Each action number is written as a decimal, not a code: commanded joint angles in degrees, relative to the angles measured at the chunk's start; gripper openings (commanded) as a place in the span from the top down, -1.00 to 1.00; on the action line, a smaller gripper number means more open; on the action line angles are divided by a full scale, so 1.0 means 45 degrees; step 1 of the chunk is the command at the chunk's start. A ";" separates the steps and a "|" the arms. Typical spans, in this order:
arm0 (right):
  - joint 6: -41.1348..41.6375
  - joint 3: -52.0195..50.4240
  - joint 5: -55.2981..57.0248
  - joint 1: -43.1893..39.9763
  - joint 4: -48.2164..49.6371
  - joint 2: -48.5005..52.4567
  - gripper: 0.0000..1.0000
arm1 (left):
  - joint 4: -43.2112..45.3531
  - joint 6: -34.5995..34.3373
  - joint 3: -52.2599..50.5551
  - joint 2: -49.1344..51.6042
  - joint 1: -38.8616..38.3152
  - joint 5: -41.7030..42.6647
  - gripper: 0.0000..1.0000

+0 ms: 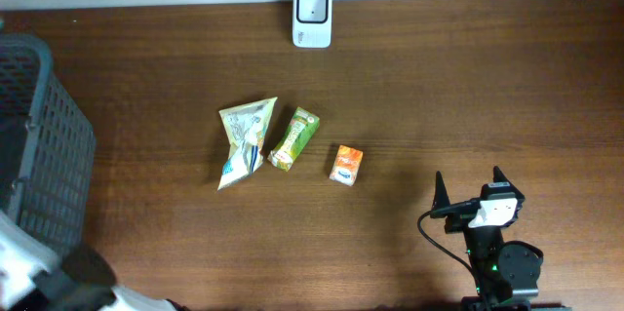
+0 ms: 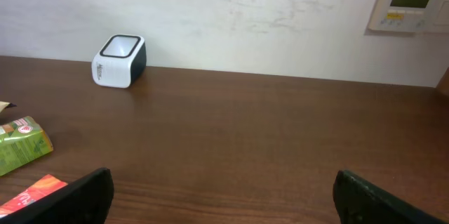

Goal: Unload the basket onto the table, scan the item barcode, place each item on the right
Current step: 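Grasp the teal tissue pack in the basket and place it beside orange pack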

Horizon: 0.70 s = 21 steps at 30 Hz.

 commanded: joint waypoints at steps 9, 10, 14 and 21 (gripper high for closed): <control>0.0010 -0.0092 0.0058 0.0068 -0.0019 -0.0058 -0.97 | -0.2424 0.3934 -0.2467 0.1540 -1.2172 -0.3167 1.00; 0.0010 -0.0092 0.0058 0.0068 -0.0019 -0.0058 -0.97 | -0.2152 0.3929 -0.2943 0.2006 -1.2755 -0.3157 1.00; 0.0005 -0.0092 0.0058 0.0068 -0.0019 -0.0058 -0.97 | -0.0942 0.3929 -0.4158 0.4333 -1.5008 -0.3147 1.00; 0.0010 -0.0092 0.0058 0.0068 -0.0019 -0.0058 -0.97 | 0.1506 0.3920 -0.4197 0.6358 -1.7005 -0.3400 0.98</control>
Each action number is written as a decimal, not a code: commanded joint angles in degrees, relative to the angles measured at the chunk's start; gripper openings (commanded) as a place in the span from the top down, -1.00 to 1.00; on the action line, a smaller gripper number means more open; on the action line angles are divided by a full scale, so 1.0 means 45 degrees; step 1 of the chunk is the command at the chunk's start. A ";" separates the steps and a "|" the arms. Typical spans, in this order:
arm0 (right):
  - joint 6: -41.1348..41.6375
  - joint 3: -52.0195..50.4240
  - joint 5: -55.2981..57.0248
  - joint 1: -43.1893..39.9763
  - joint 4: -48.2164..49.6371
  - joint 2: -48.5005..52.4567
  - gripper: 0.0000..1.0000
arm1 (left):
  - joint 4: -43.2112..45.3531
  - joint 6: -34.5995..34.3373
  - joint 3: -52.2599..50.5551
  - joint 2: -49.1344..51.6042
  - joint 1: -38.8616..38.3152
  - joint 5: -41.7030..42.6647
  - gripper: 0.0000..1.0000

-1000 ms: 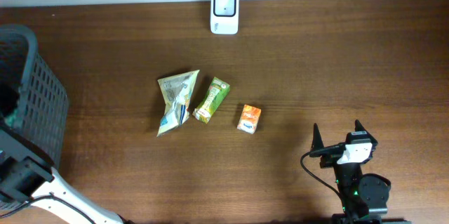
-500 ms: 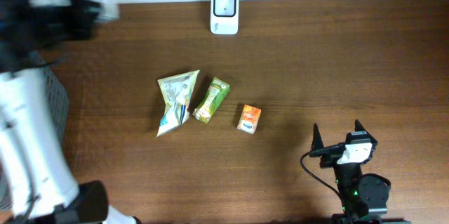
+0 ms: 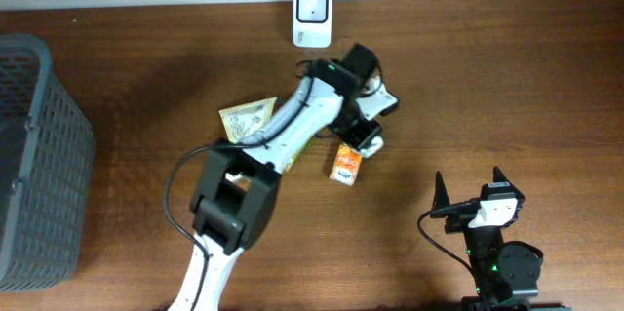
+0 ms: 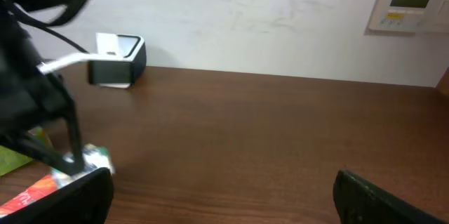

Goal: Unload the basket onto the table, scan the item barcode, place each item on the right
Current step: 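Grasp the teal tissue pack in the basket and place it beside orange pack, then park the left arm and reach the right gripper to the teal tissue pack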

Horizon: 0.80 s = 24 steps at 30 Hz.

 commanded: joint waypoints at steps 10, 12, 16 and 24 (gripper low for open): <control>0.0010 -0.0092 0.0063 0.0068 -0.0015 -0.0058 -0.97 | -0.0277 -0.0719 0.2365 -0.1219 0.1030 -0.0981 -0.99; 0.0010 -0.0092 0.0063 0.0068 -0.0015 -0.0058 -0.97 | -0.0821 -0.0729 0.3313 -0.2375 0.2030 -0.0981 -0.99; 0.0010 -0.0092 0.0063 0.0068 -0.0015 -0.0058 -0.98 | -0.1253 -0.2463 0.3580 -0.4303 0.4240 -0.1700 -0.99; 0.0010 -0.0092 0.0053 0.0068 -0.0015 -0.0058 -0.97 | -0.3565 -0.2331 0.3580 -0.5289 0.8684 -0.2521 -0.99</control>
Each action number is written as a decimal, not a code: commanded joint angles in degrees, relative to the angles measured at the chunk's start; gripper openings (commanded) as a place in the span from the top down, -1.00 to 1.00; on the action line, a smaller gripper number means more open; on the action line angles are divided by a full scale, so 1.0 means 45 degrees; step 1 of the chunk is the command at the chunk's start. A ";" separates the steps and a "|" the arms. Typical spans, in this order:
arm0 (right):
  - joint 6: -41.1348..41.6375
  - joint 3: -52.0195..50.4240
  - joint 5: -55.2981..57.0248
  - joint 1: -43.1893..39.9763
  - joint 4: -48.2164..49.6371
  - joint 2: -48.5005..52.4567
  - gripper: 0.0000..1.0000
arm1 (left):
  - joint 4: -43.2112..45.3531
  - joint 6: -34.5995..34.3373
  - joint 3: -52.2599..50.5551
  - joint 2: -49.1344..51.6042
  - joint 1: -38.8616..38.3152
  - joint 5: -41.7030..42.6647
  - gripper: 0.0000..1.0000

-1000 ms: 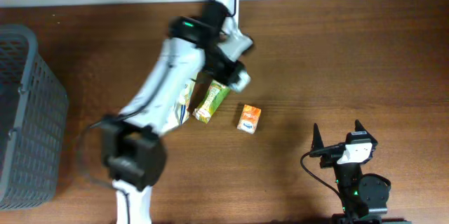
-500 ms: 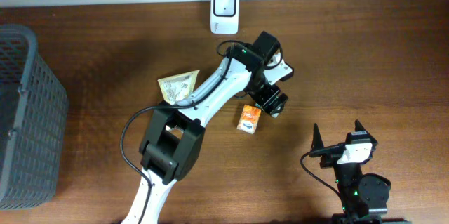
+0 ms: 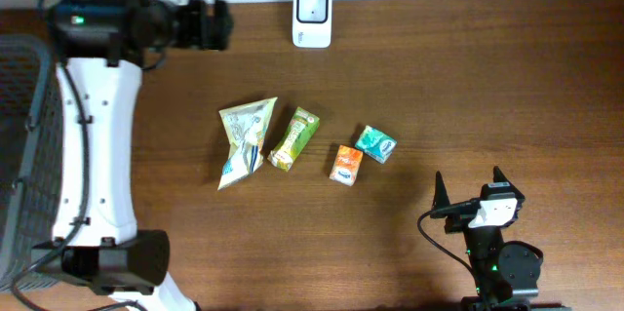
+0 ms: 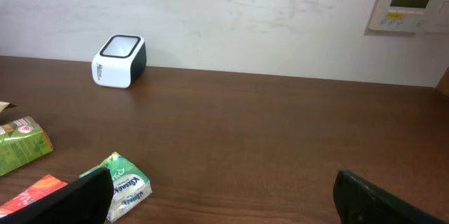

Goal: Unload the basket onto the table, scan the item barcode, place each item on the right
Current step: 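Park the left arm and reach the right gripper to the teal tissue pack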

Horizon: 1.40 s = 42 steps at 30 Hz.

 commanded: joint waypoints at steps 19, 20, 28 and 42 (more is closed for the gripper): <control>0.0092 0.3599 -0.3818 0.0068 -0.0432 0.2773 -0.97 | -0.1511 0.0073 -0.0034 0.0243 0.2506 -0.0432 -0.98; -0.0253 0.4779 -0.4163 0.0068 -0.1141 0.3910 -0.97 | -0.1511 0.0073 -0.0034 0.0243 0.2506 -0.0432 -0.98; -0.4299 1.5217 -0.4964 0.0068 -1.1526 1.3134 -0.97 | -0.1511 0.0073 -0.0034 0.0243 0.2511 -0.0437 -0.99; -0.4925 1.7495 -0.5702 0.0083 -1.1171 2.2945 -0.73 | -0.1511 0.0073 -0.0034 0.0243 0.2506 -0.0437 -0.98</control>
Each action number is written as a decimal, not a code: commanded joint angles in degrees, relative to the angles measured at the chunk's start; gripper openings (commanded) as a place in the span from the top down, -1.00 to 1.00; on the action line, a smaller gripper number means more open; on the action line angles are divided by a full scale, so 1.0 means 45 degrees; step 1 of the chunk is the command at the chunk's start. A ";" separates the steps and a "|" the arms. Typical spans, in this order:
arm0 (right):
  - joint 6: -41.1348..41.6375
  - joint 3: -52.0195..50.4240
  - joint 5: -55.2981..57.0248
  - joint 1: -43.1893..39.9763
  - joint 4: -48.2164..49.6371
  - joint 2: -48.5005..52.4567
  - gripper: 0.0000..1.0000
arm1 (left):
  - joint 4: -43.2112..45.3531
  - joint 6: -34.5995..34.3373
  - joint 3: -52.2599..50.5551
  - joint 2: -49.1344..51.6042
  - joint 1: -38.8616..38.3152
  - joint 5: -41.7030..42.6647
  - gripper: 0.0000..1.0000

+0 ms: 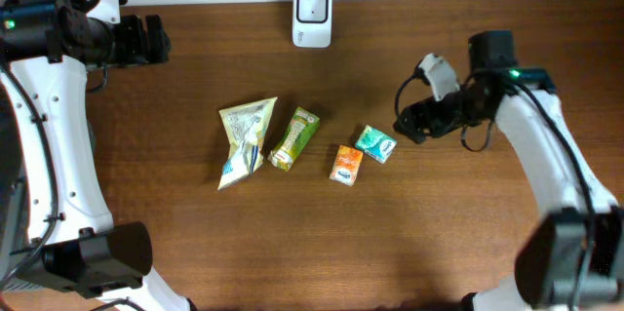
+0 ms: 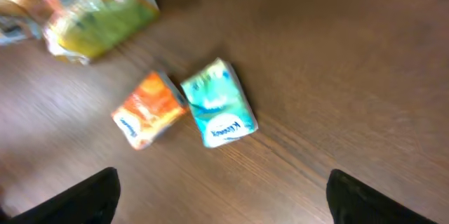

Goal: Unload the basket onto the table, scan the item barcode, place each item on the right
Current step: 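Park the left arm and reach the right gripper to the teal tissue pack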

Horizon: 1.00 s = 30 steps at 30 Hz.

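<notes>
A white barcode scanner [image 1: 312, 3] stands at the table's back edge. Mid-table lie a white-green snack bag [image 1: 244, 140], a green pouch [image 1: 294, 138], an orange carton [image 1: 346, 165] and a teal tissue pack [image 1: 375, 143]. My right gripper [image 1: 409, 124] hovers just right of the tissue pack, open and empty. Its wrist view looks down on the tissue pack [image 2: 219, 103], the orange carton [image 2: 147, 110] and the green pouch [image 2: 105, 17], with the right gripper [image 2: 223, 196] spread wide. My left gripper [image 1: 156, 40] hangs at the back left, open and holding nothing.
A grey basket [image 1: 6, 194] shows at the far left edge, behind the left arm. The white wall runs along the back of the table behind the scanner.
My right arm was folded at the front right; now it reaches over the table with its open gripper beside the tissue pack. The left gripper has shifted further left.
First three items lay mid-table, with the right arm parked. Then my left arm reached in right of the orange carton. After that the teal tissue pack lay there and the left arm was at the back left. Now the right gripper is by the pack.
</notes>
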 commanded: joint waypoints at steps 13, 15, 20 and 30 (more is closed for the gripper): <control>-0.0942 0.0141 -0.1885 0.0083 0.1710 0.3827 0.06 | 0.0034 0.0058 -0.0024 0.0044 0.0019 -0.0005 -0.98; -0.0714 0.0141 -0.1972 0.0083 0.1690 0.4041 0.19 | 0.0029 0.0058 -0.0024 0.0044 0.0019 -0.0010 -0.98; -0.0709 -0.0029 -0.2132 0.0083 0.1593 0.4410 0.28 | 0.0029 0.0058 -0.0024 0.0044 0.0024 -0.0005 -0.98; -0.0617 -0.0850 -0.2433 0.0408 0.1617 0.4425 0.33 | 0.0029 0.0058 -0.0024 0.0044 0.0024 -0.0010 -0.98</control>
